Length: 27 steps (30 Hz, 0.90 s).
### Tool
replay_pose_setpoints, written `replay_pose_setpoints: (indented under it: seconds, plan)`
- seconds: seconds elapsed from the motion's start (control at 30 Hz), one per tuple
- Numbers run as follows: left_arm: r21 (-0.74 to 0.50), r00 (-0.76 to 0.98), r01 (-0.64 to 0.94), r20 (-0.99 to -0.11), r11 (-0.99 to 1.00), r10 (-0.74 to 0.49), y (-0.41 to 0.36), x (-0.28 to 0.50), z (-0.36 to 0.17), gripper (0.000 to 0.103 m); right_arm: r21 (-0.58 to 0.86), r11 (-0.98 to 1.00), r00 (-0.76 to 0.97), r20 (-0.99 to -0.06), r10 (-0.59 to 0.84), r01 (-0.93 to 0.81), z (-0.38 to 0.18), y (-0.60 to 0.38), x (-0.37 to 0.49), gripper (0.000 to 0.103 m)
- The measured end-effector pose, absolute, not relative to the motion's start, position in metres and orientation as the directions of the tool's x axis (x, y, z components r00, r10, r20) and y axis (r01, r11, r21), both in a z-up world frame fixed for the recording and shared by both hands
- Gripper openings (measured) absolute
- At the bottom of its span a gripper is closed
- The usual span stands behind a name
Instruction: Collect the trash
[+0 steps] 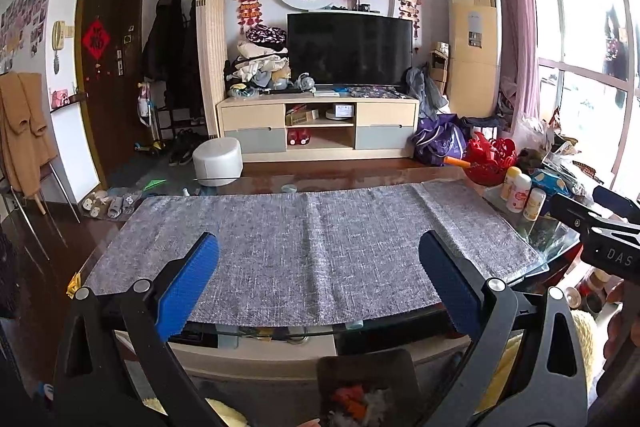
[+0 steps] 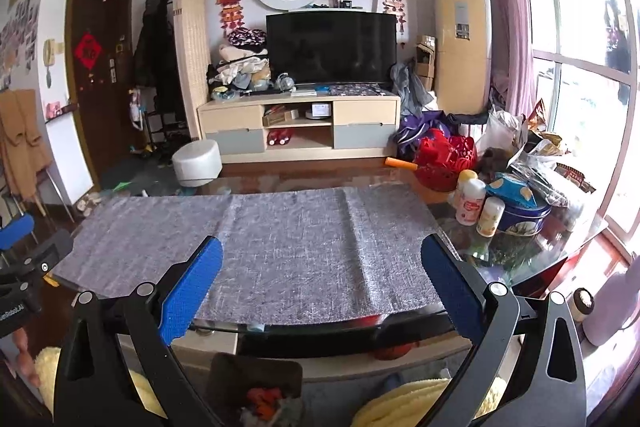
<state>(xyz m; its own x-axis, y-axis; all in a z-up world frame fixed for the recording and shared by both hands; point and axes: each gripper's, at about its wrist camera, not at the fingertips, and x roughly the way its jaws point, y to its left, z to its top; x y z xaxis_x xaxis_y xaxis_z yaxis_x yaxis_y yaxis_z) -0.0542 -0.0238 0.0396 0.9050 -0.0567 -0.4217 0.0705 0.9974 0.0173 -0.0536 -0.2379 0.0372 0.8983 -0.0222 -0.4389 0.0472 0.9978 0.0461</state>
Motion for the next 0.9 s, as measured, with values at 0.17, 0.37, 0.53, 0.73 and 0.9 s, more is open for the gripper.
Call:
replay_pose_setpoints:
  seconds: [0.17, 0.37, 0.53, 0.73, 0.9]
  plan:
    - [0.014, 0.907, 0.068, -0.418, 0.998, -0.056, -0.0224, -0.0535, 0.0399, 0.095, 0.046, 0.998, 0.897, -0.442, -0.021, 0.046, 0.0365, -0.2377, -0.0528, 0.1]
    - [0.009, 0.912, 0.06, -0.408, 0.998, -0.051, -0.0218, -0.0568, 0.0415, 0.095, 0.04, 0.998, 0.895, -0.445, -0.016, 0.038, 0.037, -0.2352, -0.0529, 0.1]
    - [0.008, 0.913, 0.056, -0.405, 0.998, -0.048, -0.0228, -0.0584, 0.0423, 0.095, 0.043, 0.999, 0.894, -0.449, -0.01, 0.033, 0.0371, -0.2346, -0.0511, 0.1]
    - [0.011, 0.912, 0.057, -0.408, 0.998, -0.048, -0.0241, -0.0573, 0.0419, 0.095, 0.044, 0.998, 0.892, -0.453, -0.009, 0.033, 0.0373, -0.2341, -0.0503, 0.1]
    - [0.01, 0.912, 0.057, -0.408, 0.998, -0.048, -0.024, -0.0567, 0.0418, 0.095, 0.046, 0.998, 0.891, -0.453, -0.01, 0.035, 0.0374, -0.2358, -0.0492, 0.1]
